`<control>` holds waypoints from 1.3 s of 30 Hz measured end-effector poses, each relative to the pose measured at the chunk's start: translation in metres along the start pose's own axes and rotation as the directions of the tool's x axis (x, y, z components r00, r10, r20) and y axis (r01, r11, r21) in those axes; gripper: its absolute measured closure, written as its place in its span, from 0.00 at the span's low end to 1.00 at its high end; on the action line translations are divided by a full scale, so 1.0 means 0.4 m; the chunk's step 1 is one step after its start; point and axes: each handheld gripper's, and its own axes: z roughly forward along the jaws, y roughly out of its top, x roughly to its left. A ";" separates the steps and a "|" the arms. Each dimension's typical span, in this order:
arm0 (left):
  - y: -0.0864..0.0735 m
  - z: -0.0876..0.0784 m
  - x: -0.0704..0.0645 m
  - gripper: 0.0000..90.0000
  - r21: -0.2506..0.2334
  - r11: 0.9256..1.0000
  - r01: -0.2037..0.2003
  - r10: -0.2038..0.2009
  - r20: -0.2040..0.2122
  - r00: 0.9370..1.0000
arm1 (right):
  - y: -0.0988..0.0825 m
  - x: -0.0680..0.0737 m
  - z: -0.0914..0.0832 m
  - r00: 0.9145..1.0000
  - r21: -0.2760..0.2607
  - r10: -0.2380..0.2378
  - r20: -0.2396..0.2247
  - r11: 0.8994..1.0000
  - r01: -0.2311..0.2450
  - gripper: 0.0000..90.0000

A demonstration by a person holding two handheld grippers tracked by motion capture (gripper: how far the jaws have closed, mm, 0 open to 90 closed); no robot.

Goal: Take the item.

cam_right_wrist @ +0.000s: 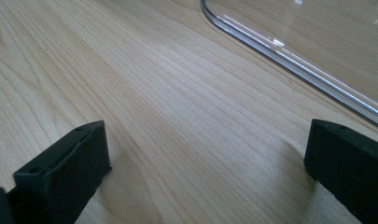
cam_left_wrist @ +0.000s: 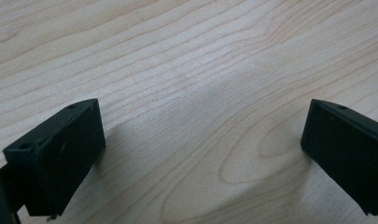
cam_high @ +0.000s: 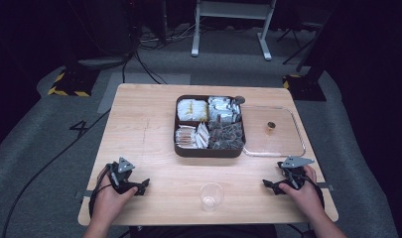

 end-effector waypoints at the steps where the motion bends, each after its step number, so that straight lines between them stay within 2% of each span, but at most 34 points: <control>1: 0.000 0.000 0.000 0.00 -0.001 1.000 0.000 0.000 0.000 1.000 | 0.000 0.000 0.000 1.000 0.000 0.001 0.001 1.000 -0.001 0.00; 4: -0.001 -0.002 -0.001 0.01 -0.009 1.000 0.013 -0.013 -0.011 1.000 | -0.001 0.001 -0.001 1.000 0.000 0.004 0.004 1.000 -0.004 0.00; 6: -0.003 -0.003 -0.003 0.07 -0.018 0.999 0.028 -0.028 -0.018 0.999 | -0.001 0.002 -0.001 1.000 0.001 0.007 0.007 1.000 -0.007 0.00; 7: -0.004 -0.007 -0.002 0.07 -0.030 0.999 0.038 -0.039 -0.029 0.999 | -0.001 0.003 -0.002 1.000 0.001 0.010 0.010 1.000 -0.010 0.00; 8: -0.004 -0.010 -0.002 0.14 -0.034 0.998 0.046 -0.047 -0.039 0.998 | -0.002 0.003 -0.002 1.000 0.001 0.012 0.015 1.000 -0.012 0.00; 9: -0.001 -0.019 0.000 0.27 -0.031 0.998 0.047 -0.048 -0.040 0.998 | -0.003 0.005 -0.004 1.000 -0.001 0.013 0.018 1.000 -0.013 0.01; 10: -0.001 -0.019 0.000 0.35 -0.031 0.998 0.047 -0.048 -0.040 0.998 | -0.004 0.005 -0.004 1.000 -0.002 0.013 0.019 1.000 -0.013 0.01; 12: 0.001 -0.026 0.000 0.38 -0.037 0.998 0.059 -0.061 -0.032 0.998 | -0.004 0.005 -0.004 1.000 -0.001 0.014 0.019 1.000 -0.014 0.01; 15: 0.008 -0.040 -0.004 0.39 -0.088 0.991 0.098 -0.100 -0.018 0.995 | -0.004 0.005 -0.004 1.000 -0.001 0.014 0.019 1.000 -0.014 0.01; 16: 0.018 -0.054 -0.011 0.39 -0.114 0.987 0.113 -0.113 0.001 0.994 | -0.004 0.005 -0.004 1.000 -0.002 0.013 0.019 1.000 -0.013 0.01; 21: 0.042 -0.072 -0.027 0.39 -0.100 0.990 0.096 -0.093 0.030 0.995 | -0.004 0.006 -0.005 1.000 -0.002 0.014 0.020 1.000 -0.014 0.01; 24: 0.076 -0.094 -0.050 0.39 -0.084 0.995 0.051 -0.048 0.037 0.998 | -0.004 0.006 -0.005 1.000 -0.001 0.016 0.021 1.000 -0.016 0.01; 25: 0.076 -0.094 -0.050 0.39 -0.084 0.995 0.051 -0.048 0.037 0.998 | -0.004 0.006 -0.005 1.000 -0.001 0.016 0.021 1.000 -0.016 0.01; 28: 0.112 -0.117 -0.069 0.38 -0.135 0.990 0.039 -0.033 0.043 0.999 | -0.004 0.006 -0.005 1.000 -0.002 0.014 0.019 1.000 -0.014 0.01; 31: 0.131 -0.125 -0.073 0.38 -0.153 0.988 0.037 -0.027 0.063 0.998 | -0.004 0.006 -0.005 1.000 -0.002 0.014 0.019 1.000 -0.014 0.01; 34: 0.147 -0.128 -0.075 0.36 -0.148 0.989 0.022 -0.012 0.070 0.997 | -0.004 0.006 -0.005 1.000 -0.002 0.014 0.019 1.000 -0.014 0.01; 36: 0.169 -0.136 -0.078 0.36 -0.158 0.987 0.006 0.001 0.042 0.999 | -0.004 0.006 -0.005 1.000 -0.003 0.016 0.021 1.000 -0.016 0.01; 38: 0.174 -0.139 -0.079 0.36 -0.162 0.987 0.006 0.000 0.037 0.999 | -0.004 0.006 -0.005 1.000 -0.002 0.017 0.021 1.000 -0.017 0.01; 39: 0.188 -0.144 -0.083 0.37 -0.181 0.983 0.027 -0.022 0.032 0.999 | -0.004 0.006 -0.005 1.000 -0.003 0.017 0.021 1.000 -0.017 0.01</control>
